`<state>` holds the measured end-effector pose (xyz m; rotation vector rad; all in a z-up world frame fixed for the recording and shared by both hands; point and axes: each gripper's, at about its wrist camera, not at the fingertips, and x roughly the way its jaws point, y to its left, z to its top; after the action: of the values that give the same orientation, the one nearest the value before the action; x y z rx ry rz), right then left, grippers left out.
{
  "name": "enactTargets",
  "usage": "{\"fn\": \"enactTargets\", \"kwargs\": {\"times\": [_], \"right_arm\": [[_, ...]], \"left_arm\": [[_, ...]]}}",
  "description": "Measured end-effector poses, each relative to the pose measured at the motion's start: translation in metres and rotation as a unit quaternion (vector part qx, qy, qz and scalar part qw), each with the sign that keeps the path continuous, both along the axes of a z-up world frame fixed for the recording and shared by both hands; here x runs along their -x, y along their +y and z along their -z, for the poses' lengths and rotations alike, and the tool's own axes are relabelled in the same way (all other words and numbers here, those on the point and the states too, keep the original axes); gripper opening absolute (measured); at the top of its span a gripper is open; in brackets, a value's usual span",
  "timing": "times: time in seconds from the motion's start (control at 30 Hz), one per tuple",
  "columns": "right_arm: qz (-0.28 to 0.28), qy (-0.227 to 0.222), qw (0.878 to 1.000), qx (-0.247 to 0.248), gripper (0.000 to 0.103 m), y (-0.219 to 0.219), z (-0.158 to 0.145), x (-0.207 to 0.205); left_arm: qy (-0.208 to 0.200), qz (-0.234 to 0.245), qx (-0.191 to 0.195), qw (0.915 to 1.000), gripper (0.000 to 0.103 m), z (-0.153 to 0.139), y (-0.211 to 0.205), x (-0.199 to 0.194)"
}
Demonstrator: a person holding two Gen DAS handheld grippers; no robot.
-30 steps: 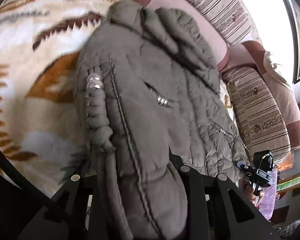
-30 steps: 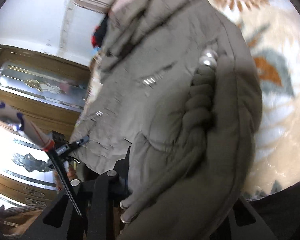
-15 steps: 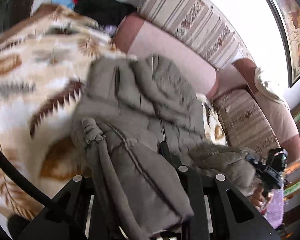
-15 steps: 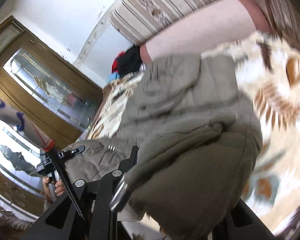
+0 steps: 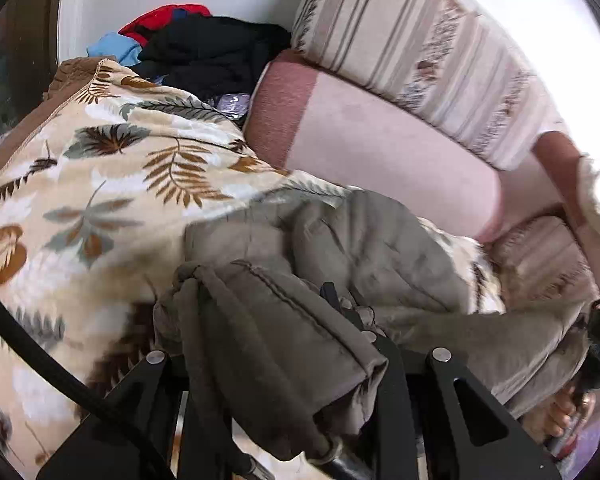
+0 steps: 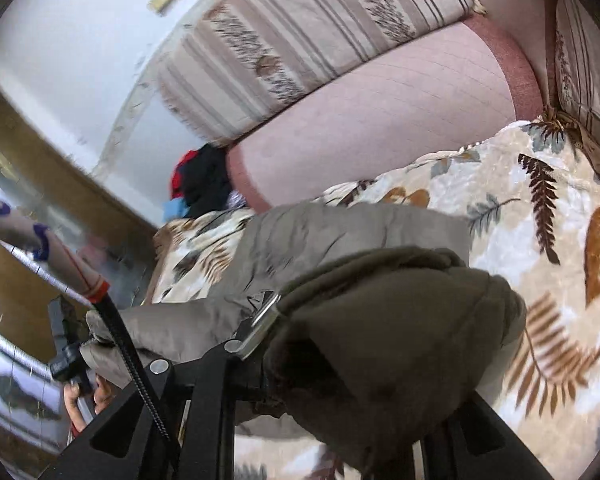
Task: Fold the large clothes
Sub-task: 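Lift the hem with both tools and fold it up toward the hood, then lower the folded hem onto the jacket with both tools and release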
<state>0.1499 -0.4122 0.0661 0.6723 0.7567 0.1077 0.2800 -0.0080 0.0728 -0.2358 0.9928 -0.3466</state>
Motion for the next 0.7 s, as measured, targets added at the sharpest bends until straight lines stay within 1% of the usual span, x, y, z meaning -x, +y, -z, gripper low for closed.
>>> {"fn": "enactTargets", "kwargs": {"times": [0.03, 0.13, 0.2, 0.23, 0.27, 0.33, 0.37, 0.4, 0.47, 0.5, 0.53, 0.57, 0.6, 0.63, 0.67, 0.7], "right_arm": [[0.006, 0.003, 1.0, -0.003, 0.023, -0.006, 0.006, -0.009], [0.027, 0.023, 0.999, -0.009, 0.024, -0.022, 0.028, -0.047], [0.042, 0.042, 0.998, -0.007, 0.025, -0.03, 0.047, -0.069], [0.052, 0.054, 0.997, -0.008, 0.025, -0.034, 0.06, -0.078], [0.059, 0.062, 0.996, -0.012, 0.025, -0.038, 0.069, -0.085], [0.073, 0.071, 0.995, -0.023, 0.028, -0.043, 0.086, -0.093], [0.079, 0.074, 0.994, -0.03, 0.029, -0.046, 0.093, -0.096], [0.082, 0.076, 0.993, -0.036, 0.03, -0.048, 0.097, -0.098], [0.08, 0.068, 0.993, -0.047, 0.033, -0.05, 0.093, -0.097], [0.077, 0.056, 0.994, -0.055, 0.042, -0.05, 0.088, -0.093], [0.078, 0.029, 0.994, -0.07, 0.057, -0.052, 0.079, -0.085], [0.083, 0.011, 0.994, -0.075, 0.065, -0.053, 0.073, -0.079], [0.087, -0.008, 0.993, -0.082, 0.075, -0.054, 0.066, -0.073], [0.087, -0.023, 0.992, -0.09, 0.088, -0.055, 0.06, -0.068], [0.092, -0.042, 0.991, -0.091, 0.091, -0.055, 0.051, -0.061], [0.094, -0.054, 0.99, -0.084, 0.092, -0.053, 0.043, -0.056]], "left_arm": [[0.005, -0.006, -0.008, 0.9999, 0.022, 0.008, -0.006, -0.018], [0.019, -0.017, -0.028, 0.9993, 0.024, 0.034, -0.016, -0.055], [0.03, -0.024, -0.042, 0.9984, 0.025, 0.053, -0.022, -0.075], [0.038, -0.026, -0.051, 0.9976, 0.026, 0.068, -0.027, -0.086], [0.041, -0.026, -0.054, 0.9974, 0.026, 0.076, -0.03, -0.09], [0.042, -0.031, -0.052, 0.9973, 0.028, 0.091, -0.033, -0.096], [0.045, -0.034, -0.044, 0.9974, 0.028, 0.096, -0.033, -0.098], [0.047, -0.037, -0.034, 0.9976, 0.031, 0.097, -0.032, -0.097], [0.049, -0.035, 0.001, 0.9982, 0.037, 0.091, -0.025, -0.094], [0.047, -0.031, 0.021, 0.9982, 0.044, 0.086, -0.02, -0.092], [0.043, -0.026, 0.048, 0.9976, 0.055, 0.08, -0.014, -0.088], [0.039, -0.02, 0.087, 0.9953, 0.062, 0.072, -0.005, -0.084], [0.035, -0.018, 0.121, 0.9919, 0.077, 0.067, 0.002, -0.081], [0.028, -0.02, 0.159, 0.9867, 0.083, 0.06, 0.01, -0.075], [0.022, -0.021, 0.192, 0.981, 0.083, 0.052, 0.016, -0.07], [0.02, -0.016, 0.219, 0.9753, 0.084, 0.044, 0.02, -0.065]]}}
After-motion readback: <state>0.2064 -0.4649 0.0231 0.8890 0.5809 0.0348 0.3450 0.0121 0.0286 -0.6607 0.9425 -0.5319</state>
